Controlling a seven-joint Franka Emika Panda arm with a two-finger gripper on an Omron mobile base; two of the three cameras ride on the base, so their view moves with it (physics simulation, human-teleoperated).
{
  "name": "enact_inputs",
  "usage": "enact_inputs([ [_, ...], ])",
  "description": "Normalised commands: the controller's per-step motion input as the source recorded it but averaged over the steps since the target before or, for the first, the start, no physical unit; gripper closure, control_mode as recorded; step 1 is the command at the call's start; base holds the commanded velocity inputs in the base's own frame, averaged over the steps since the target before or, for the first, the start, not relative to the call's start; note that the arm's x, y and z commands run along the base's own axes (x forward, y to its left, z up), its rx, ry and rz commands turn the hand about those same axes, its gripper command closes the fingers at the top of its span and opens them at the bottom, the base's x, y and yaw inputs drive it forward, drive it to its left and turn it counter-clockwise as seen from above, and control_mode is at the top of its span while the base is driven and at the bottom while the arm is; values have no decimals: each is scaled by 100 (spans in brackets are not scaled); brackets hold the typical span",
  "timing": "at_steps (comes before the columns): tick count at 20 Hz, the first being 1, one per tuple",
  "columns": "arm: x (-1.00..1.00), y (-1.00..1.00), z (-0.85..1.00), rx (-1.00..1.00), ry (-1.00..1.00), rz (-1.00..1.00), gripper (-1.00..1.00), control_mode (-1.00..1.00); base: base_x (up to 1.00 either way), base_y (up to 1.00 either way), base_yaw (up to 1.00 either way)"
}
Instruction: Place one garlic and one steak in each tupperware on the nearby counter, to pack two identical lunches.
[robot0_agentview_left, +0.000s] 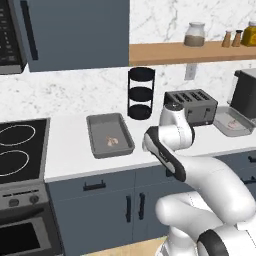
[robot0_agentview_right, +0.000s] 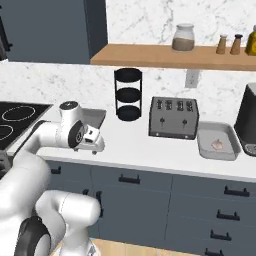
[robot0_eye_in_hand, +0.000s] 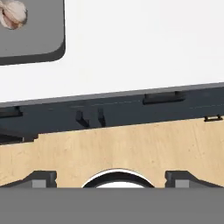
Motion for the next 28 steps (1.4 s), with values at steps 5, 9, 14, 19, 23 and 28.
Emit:
enact_inputs([
  [5, 0, 0, 0, 0, 0, 0, -100, 100, -63, -100, 0],
  [9, 0, 0, 0, 0, 0, 0, -100, 100, -33, -100, -4],
  [14, 0, 0, 0, 0, 0, 0, -100, 100, -3, -100, -15],
  [19, 0, 0, 0, 0, 0, 0, -100, 100, 4, -100, -15],
  [23, 0, 0, 0, 0, 0, 0, -100, 100, 21, -100, -13],
  [28, 0, 0, 0, 0, 0, 0, -100, 100, 36, -100, -13],
])
